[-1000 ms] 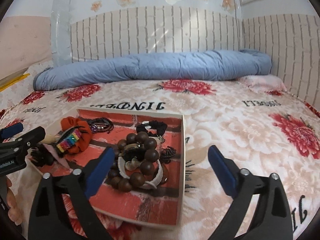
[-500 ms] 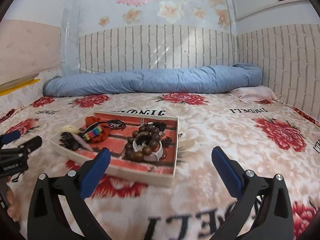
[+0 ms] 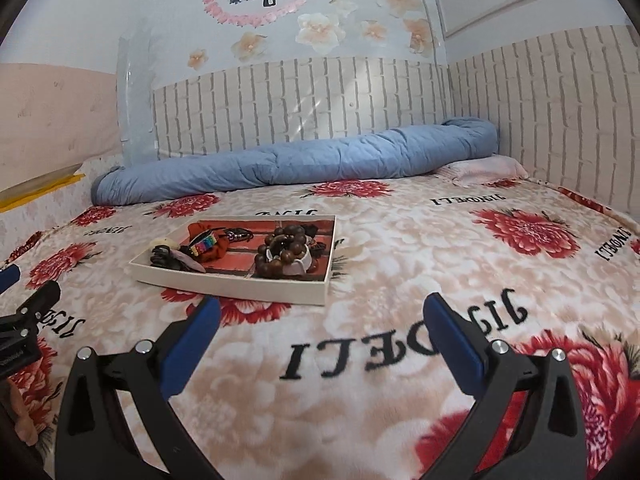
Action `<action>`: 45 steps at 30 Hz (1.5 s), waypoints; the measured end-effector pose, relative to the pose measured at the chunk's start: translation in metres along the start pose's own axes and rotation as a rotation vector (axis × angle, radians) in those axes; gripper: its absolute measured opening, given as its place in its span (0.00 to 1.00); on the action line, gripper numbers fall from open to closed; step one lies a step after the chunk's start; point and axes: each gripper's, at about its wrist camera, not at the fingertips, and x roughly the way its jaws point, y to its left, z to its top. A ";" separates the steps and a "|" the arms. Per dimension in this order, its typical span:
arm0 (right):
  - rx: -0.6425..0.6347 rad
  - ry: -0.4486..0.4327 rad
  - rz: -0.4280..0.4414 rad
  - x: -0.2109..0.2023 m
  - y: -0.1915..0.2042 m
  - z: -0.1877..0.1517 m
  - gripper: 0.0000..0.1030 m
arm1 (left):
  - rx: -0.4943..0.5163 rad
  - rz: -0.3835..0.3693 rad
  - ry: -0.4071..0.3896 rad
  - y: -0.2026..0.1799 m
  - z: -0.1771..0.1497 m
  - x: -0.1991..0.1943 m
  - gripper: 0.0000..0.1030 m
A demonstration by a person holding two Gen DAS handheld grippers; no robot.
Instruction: Organize jewelry
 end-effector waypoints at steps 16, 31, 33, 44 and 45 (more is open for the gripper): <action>-0.027 -0.021 0.010 -0.007 0.003 -0.014 0.96 | -0.006 0.028 0.007 0.004 -0.011 0.002 0.95; -0.064 -0.030 0.013 -0.007 0.011 -0.016 0.96 | -0.041 0.019 0.023 0.010 -0.016 0.007 0.95; -0.066 -0.029 0.012 -0.007 0.011 -0.016 0.96 | -0.043 0.018 0.027 0.011 -0.016 0.007 0.95; -0.083 -0.029 0.011 -0.008 0.013 -0.016 0.96 | -0.048 0.005 0.040 0.011 -0.016 0.009 0.95; -0.085 -0.029 0.011 -0.008 0.013 -0.016 0.96 | -0.045 0.004 0.039 0.010 -0.017 0.009 0.95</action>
